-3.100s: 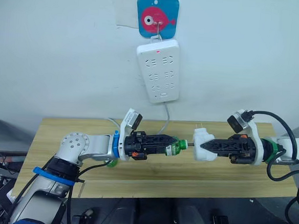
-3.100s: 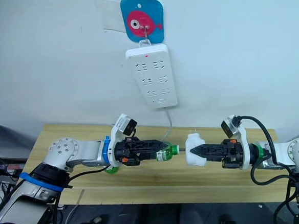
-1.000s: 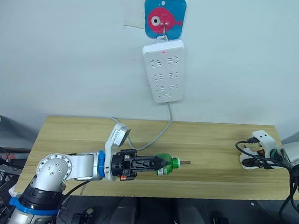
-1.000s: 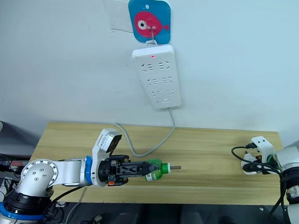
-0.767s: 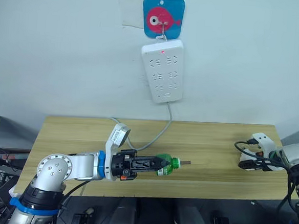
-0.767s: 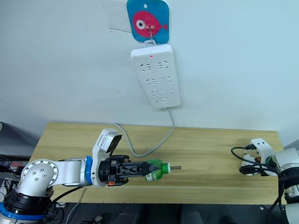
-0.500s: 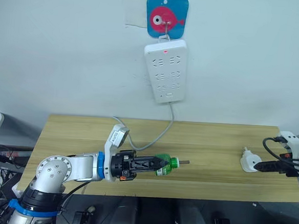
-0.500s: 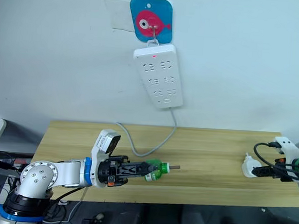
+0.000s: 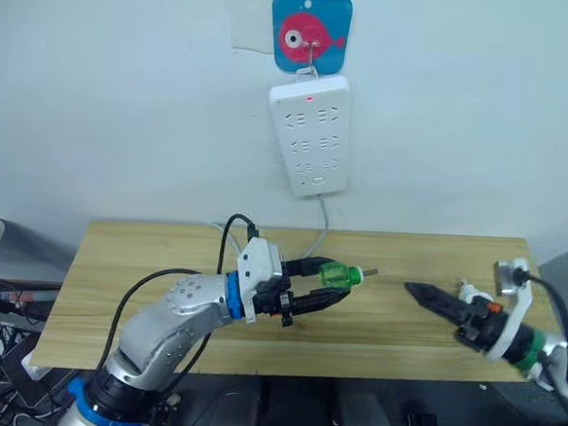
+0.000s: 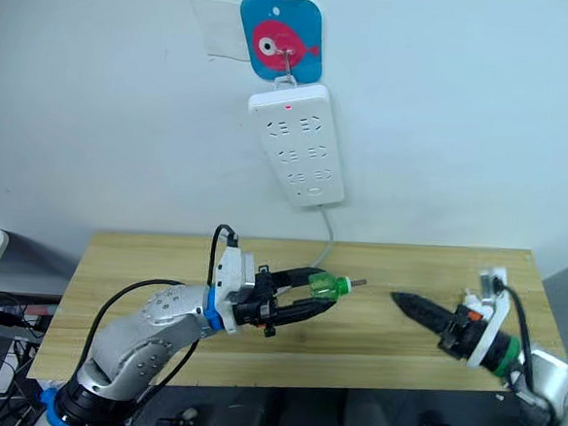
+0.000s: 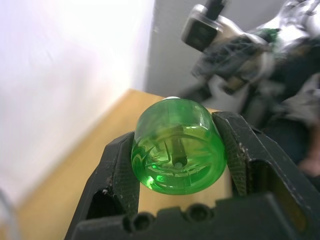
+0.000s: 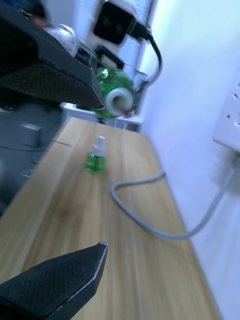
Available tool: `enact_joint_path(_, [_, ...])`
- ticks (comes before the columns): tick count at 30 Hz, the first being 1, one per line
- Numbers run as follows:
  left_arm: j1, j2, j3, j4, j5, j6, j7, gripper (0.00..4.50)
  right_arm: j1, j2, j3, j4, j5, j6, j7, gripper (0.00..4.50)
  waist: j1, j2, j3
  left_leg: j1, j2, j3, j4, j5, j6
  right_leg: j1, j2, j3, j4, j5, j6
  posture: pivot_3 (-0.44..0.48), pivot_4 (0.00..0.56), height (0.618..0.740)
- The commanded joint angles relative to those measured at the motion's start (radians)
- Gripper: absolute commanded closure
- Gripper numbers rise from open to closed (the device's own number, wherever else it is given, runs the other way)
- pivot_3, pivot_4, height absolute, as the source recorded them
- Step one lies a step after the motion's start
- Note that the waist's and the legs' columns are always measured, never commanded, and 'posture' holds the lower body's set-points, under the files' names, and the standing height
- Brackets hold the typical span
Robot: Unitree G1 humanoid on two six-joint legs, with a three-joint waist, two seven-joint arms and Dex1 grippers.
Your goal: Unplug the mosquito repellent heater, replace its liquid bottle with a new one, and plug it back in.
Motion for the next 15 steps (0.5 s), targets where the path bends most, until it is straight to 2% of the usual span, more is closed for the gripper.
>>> enact_joint_path(1, [-0.004,-0.035,-0.022,0.005,0.128,-0.147,-0.011,2.25,0.097,0.057,0.172,-0.169,0.348,-0.373,-0.469,0.03,-0.013,-0.001,0.0,0.0,0.0,0.001,0.001,0.0,0.0,0.0,0.0,-0.001,0.0,0.0,0.0,-0.122,0.271,0.74])
enact_joint_path(3, [-0.009,-0.068,-0.038,0.022,0.168,-0.168,0.004,2.25,0.12,0.08,0.273,-0.237,0.394,-0.501,-0.594,0.03,-0.029,-0.001,-0.001,0.001,0.0,0.003,0.001,0.0,0.0,0.0,0.0,-0.001,0.001,0.0,0.001,-0.125,0.268,0.74])
enact_joint_path(7, [-0.015,-0.108,-0.044,0.024,0.192,-0.155,0.017,2.25,0.11,0.092,0.405,-0.297,0.391,-0.659,-0.706,0.03,-0.034,-0.001,-0.001,0.002,0.001,0.001,0.0,0.0,0.0,0.0,0.006,-0.002,0.001,0.0,0.001,-0.139,0.271,0.74])
enact_joint_path(10, [-0.009,-0.121,-0.054,0.019,0.216,-0.156,0.021,2.25,0.086,0.099,0.492,-0.318,0.372,-0.741,-0.735,0.03,-0.035,-0.001,-0.001,0.002,0.003,0.0,0.0,0.0,0.0,0.0,0.008,-0.002,0.001,0.0,0.001,-0.143,0.272,0.74])
enact_joint_path(15, [-0.009,-0.155,-0.08,0.026,0.257,-0.161,0.035,2.25,0.034,0.064,0.562,-0.296,0.348,-0.815,-0.731,0.03,-0.034,-0.001,-0.001,0.002,0.002,0.0,0.0,0.0,0.0,0.0,0.008,-0.001,0.001,0.0,0.001,-0.148,0.277,0.74])
